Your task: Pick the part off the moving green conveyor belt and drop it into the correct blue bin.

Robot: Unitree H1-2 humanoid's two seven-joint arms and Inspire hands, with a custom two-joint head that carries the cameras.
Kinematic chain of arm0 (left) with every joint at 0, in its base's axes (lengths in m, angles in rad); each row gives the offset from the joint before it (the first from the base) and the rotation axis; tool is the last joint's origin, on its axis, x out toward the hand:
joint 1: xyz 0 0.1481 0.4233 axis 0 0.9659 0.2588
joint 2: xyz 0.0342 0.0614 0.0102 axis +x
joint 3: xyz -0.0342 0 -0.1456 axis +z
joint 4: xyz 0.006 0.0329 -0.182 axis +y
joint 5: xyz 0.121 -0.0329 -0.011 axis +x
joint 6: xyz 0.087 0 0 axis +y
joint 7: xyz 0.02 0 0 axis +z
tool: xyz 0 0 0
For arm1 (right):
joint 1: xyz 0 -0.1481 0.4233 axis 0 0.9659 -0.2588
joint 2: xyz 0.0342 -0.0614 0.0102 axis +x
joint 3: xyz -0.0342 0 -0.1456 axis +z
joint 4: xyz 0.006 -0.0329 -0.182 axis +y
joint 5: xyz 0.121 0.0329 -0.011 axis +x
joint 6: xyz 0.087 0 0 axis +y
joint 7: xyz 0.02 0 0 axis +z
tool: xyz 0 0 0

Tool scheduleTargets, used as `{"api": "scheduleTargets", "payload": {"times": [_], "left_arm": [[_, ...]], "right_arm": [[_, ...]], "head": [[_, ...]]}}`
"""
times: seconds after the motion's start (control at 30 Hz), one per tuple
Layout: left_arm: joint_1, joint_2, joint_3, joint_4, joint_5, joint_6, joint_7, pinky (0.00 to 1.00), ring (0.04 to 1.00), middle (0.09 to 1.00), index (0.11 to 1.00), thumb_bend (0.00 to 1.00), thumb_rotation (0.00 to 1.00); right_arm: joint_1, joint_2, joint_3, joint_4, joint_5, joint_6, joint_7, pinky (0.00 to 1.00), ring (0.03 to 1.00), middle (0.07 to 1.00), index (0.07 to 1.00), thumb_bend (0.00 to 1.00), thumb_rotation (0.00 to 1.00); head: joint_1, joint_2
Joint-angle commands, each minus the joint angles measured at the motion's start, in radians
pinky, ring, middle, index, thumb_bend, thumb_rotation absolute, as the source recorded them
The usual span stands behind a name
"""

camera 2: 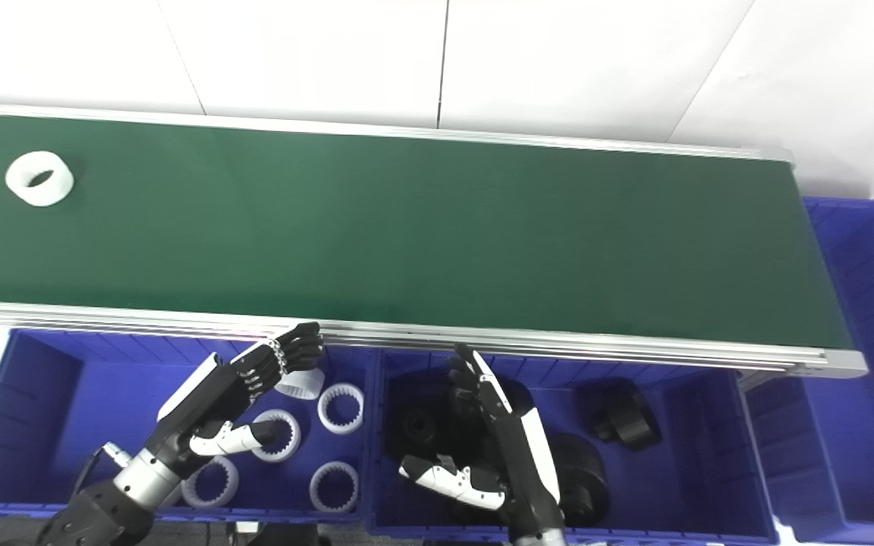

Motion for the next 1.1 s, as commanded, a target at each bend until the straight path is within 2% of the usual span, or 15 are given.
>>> {"api": "scheduleTargets", "payload": {"times": [0.0,0.57,0.63,0.67,0.7,0.73,0.77,0.8,0.83,0.9,0.97,1.07], "left_arm": [[0.001,-0.004,0.008,-0.02,-0.009,-0.042,-0.007,0.87,0.884,0.891,0.897,0.71,0.53],[0.0,-0.009,0.016,-0.018,-0.012,-0.042,-0.022,0.86,0.888,0.901,0.9,0.7,0.52],[0.0,-0.012,0.016,-0.017,-0.009,-0.042,-0.021,0.86,0.887,0.9,0.9,0.7,0.52],[0.001,-0.016,0.014,-0.014,-0.003,-0.042,-0.017,0.86,0.887,0.9,0.899,0.7,0.52],[0.002,-0.018,0.012,-0.011,0.002,-0.042,-0.014,0.86,0.885,0.898,0.898,0.71,0.52],[0.009,-0.018,0.001,-0.013,0.017,-0.042,-0.002,0.86,0.884,0.898,0.897,0.71,0.52],[0.014,-0.018,-0.008,-0.014,0.028,-0.042,0.008,0.86,0.89,0.906,0.9,0.7,0.52],[0.022,-0.02,-0.02,-0.014,0.037,-0.042,0.018,0.86,0.891,0.907,0.9,0.7,0.52],[0.027,-0.023,-0.032,-0.012,0.044,-0.042,0.029,0.85,0.888,0.907,0.895,0.71,0.51],[0.025,-0.02,-0.067,-0.004,0.077,-0.042,0.062,0.85,0.89,0.91,0.895,0.71,0.52],[0.015,-0.011,-0.103,0.007,0.112,-0.042,0.108,0.85,0.894,0.914,0.896,0.71,0.53],[-0.002,0.004,-0.145,0.024,0.146,-0.042,0.182,0.83,0.879,0.899,0.881,0.75,0.54]], "right_arm": [[0.01,0.005,-0.001,-0.019,0.006,-0.042,0.001,0.81,0.87,0.89,0.933,0.81,0.44],[0.008,0.006,-0.002,-0.015,0.0,-0.045,-0.002,0.81,0.87,0.889,0.935,0.81,0.44],[0.008,0.003,-0.003,-0.012,0.002,-0.047,-0.001,0.81,0.869,0.889,0.935,0.81,0.44],[0.007,-0.001,-0.005,-0.005,0.003,-0.054,-0.001,0.81,0.869,0.89,0.936,0.81,0.44],[0.007,-0.003,-0.006,0.0,0.004,-0.06,-0.002,0.81,0.862,0.887,0.936,0.81,0.44],[0.006,-0.011,-0.009,0.014,0.014,-0.079,0.0,0.81,0.86,0.886,0.936,0.81,0.44],[0.005,-0.016,-0.011,0.025,0.022,-0.094,0.001,0.81,0.859,0.884,0.935,0.79,0.41],[0.002,-0.027,-0.015,0.045,0.032,-0.121,0.001,0.81,0.858,0.884,0.935,0.79,0.41],[-0.002,-0.036,-0.017,0.062,0.041,-0.141,0.001,0.81,0.86,0.885,0.942,0.78,0.4],[-0.012,-0.057,-0.018,0.091,0.051,-0.157,-0.009,0.81,0.866,0.889,0.948,0.77,0.41],[-0.021,-0.067,-0.018,0.11,0.056,-0.158,-0.017,0.8,0.866,0.892,0.952,0.76,0.43],[-0.033,-0.072,-0.017,0.13,0.072,-0.158,-0.016,0.78,0.872,0.903,0.963,0.77,0.44]], "head": [[0.001,0.001],[0.003,-0.002],[0.023,-0.014],[0.089,-0.054],[0.089,-0.054],[0.175,-0.092],[0.192,-0.102],[0.274,-0.148],[0.301,-0.165],[0.376,-0.225],[0.401,-0.253],[0.413,-0.264]]}}
